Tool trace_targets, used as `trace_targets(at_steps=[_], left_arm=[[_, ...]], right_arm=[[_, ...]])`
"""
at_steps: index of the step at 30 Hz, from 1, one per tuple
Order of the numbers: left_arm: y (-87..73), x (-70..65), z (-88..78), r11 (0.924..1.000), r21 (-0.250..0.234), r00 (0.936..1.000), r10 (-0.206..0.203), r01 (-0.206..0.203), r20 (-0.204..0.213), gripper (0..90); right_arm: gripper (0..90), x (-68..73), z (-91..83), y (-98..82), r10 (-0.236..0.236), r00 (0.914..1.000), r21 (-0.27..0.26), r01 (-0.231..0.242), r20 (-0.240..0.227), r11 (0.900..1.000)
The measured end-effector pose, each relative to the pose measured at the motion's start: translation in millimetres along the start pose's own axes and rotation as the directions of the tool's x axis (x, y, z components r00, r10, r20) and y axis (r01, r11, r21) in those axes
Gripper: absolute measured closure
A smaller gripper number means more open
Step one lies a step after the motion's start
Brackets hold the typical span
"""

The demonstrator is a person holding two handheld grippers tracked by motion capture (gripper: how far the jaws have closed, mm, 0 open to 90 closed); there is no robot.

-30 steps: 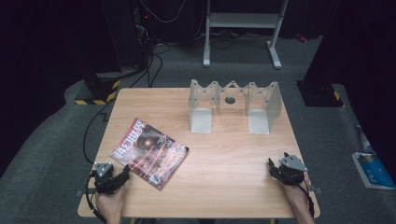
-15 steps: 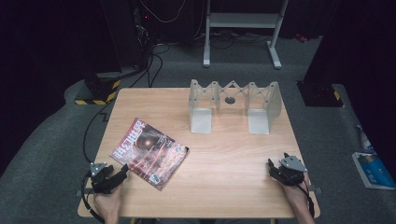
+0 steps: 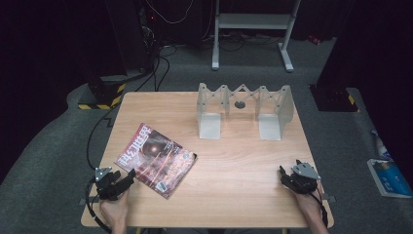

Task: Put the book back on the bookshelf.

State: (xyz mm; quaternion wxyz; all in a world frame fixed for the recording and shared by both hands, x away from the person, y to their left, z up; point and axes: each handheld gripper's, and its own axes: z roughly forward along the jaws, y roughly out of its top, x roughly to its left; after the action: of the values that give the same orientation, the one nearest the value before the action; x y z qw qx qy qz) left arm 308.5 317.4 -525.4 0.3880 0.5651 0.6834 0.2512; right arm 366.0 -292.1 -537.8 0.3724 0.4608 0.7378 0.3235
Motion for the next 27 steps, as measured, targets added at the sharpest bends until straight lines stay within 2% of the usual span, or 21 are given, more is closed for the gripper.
trace_targets(at_steps=[3,6,19,25,27], left_arm=[[2.3,-2.0,1.4,0.9999,0.013,0.9994,-0.007,0.008,-0.034,32.2],[5.2,-3.6,4.1,0.9993,0.026,0.9985,-0.026,0.027,-0.048,30.6],[8.9,-8.6,15.1,0.9970,0.064,0.9978,-0.040,0.043,-0.054,27.9],[10.8,-15.7,19.8,0.9969,0.078,0.9969,-0.003,0.009,-0.078,27.6],[10.9,-19.6,22.3,0.9965,0.081,0.9961,0.023,-0.016,-0.085,27.3]], right_arm=[[32.8,0.0,0.1,0.1,0.002,1.0000,0.000,-0.002,0.000,1.000],[32.9,0.3,0.0,0.0,0.001,1.0000,-0.001,-0.001,0.004,1.000],[33.1,0.4,0.0,-0.1,0.000,1.0000,0.000,0.000,0.007,1.000],[33.4,0.2,0.2,0.0,0.002,1.0000,-0.001,-0.002,0.003,1.000],[33.5,-0.1,0.3,0.0,0.004,1.0000,0.000,-0.004,0.002,1.000]])
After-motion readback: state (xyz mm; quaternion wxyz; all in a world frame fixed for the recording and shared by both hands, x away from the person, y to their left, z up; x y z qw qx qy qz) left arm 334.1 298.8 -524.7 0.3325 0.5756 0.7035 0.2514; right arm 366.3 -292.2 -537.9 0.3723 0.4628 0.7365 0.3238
